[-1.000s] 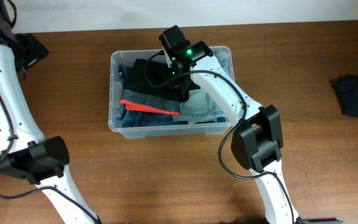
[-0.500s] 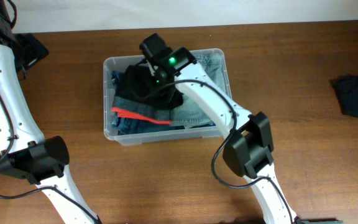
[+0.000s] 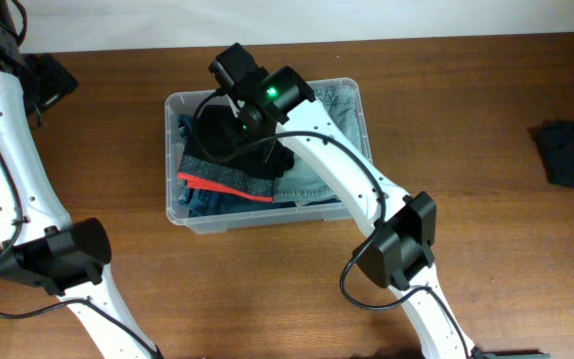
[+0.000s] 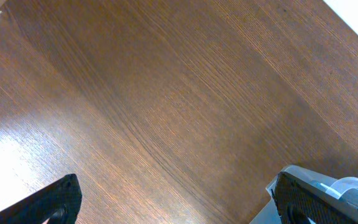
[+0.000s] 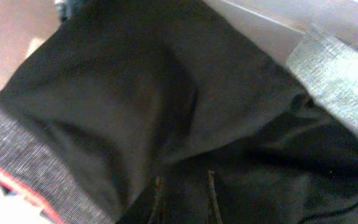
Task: Pack container
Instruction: 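Press the black garment down into the container with the right gripper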
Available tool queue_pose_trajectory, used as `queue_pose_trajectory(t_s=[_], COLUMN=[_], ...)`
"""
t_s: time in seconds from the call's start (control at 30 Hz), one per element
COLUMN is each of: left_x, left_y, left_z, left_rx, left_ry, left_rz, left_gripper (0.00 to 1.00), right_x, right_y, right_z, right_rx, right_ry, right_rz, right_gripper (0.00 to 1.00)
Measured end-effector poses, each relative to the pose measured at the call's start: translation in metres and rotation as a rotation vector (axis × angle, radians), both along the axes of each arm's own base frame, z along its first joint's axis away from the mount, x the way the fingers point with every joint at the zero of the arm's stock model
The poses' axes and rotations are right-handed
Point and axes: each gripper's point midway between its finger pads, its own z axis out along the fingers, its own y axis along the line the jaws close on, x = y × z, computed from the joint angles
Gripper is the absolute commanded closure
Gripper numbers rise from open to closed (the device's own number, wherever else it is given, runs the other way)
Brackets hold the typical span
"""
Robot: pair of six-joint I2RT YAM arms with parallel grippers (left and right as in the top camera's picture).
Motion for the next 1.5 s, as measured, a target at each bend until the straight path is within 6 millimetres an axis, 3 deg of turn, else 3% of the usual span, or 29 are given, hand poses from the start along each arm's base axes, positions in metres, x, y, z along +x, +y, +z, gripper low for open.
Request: queue_pose_trajectory(t_s=[0.17, 0.4, 0.53, 0.67, 0.77, 0.93, 1.0, 1.1, 1.27, 1.5], left_x=[0.000, 0.000, 0.000, 0.000, 0.000, 0.000, 0.000, 0.000, 0.000, 0.000], left_y=[0.000, 0.000, 0.000, 0.000, 0.000, 0.000, 0.000, 0.000, 0.000, 0.000], left_z=[0.000, 0.000, 0.000, 0.000, 0.000, 0.000, 0.000, 0.000, 0.000, 0.000], left_rx=[0.000, 0.000, 0.000, 0.000, 0.000, 0.000, 0.000, 0.000, 0.000, 0.000], left_ry=[0.000, 0.000, 0.000, 0.000, 0.000, 0.000, 0.000, 0.000, 0.000, 0.000], left_rz=[0.000, 0.000, 0.000, 0.000, 0.000, 0.000, 0.000, 0.000, 0.000, 0.000], left_gripper=[0.01, 0.01, 0.01, 0.01, 0.01, 0.01, 0.01, 0.01, 0.01, 0.01], right_x=[-0.014, -0.026, -0.029, -0.029, -0.029, -0.018, -0.010, -0.006, -0.003, 0.009], right_y=[0.002, 0.000, 0.001, 0.001, 0.000, -0.003, -0.007, -0.014, -0.028, -0.068], right_z=[-0.009, -0.057, -0.069, -0.065, -0.050, 0.002, 0.025, 0.042, 0.034, -0.015], right_rx=[0.013, -0.014, -0.011, -0.009, -0.004, 0.010, 0.011, -0.004, -0.056, -0.152], right_ry=[0.073, 0.174, 0.193, 0.191, 0.184, 0.083, 0.012, -0.043, -0.037, 0.052], right_rz=[0.020, 0.007, 0.009, 0.008, 0.008, -0.009, -0.024, -0.042, -0.092, -0.220], right_gripper=[0.83, 0.84, 0.89, 0.89, 0.87, 0.75, 0.74, 0.74, 0.74, 0.76])
